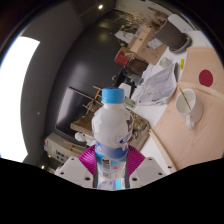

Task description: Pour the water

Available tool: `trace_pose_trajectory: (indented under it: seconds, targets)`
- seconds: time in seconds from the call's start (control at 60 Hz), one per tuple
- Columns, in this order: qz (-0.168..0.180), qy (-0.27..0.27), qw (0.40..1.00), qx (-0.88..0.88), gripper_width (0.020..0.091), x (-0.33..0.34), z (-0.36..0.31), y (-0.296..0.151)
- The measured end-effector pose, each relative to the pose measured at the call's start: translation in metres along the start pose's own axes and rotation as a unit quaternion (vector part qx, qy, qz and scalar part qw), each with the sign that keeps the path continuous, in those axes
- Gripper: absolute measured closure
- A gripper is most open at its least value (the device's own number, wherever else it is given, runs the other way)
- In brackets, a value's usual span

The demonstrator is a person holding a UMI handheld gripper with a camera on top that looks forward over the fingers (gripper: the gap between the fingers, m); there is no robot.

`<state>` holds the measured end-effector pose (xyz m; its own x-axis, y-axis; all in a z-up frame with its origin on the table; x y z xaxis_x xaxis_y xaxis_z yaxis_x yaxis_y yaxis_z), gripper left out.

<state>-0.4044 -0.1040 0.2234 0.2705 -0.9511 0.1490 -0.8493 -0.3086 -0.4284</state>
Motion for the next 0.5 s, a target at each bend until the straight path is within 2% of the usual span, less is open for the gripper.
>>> trace_pose_trajectory:
  seconds: [0.25, 0.5]
  targets:
    - [0.000, -0.031, 0.939, -0.343, 0.0758, -0.032, 0.054, -0.047]
    - [-0.011, -0.037, 0.895, -0.443, 0.0754, -0.041, 0.081, -0.059]
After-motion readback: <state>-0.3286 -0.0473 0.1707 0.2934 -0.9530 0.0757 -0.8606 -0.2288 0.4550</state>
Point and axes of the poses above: the point between the fingertips, and its own axes, seen from behind it with the camera up: z to the right, y down, x backward, against the way the camera looks, the point moved 9 cm from there along x, backward, against the way the camera looks, and after that the axes turned 2 degrees about z, right-handed, at the moved point
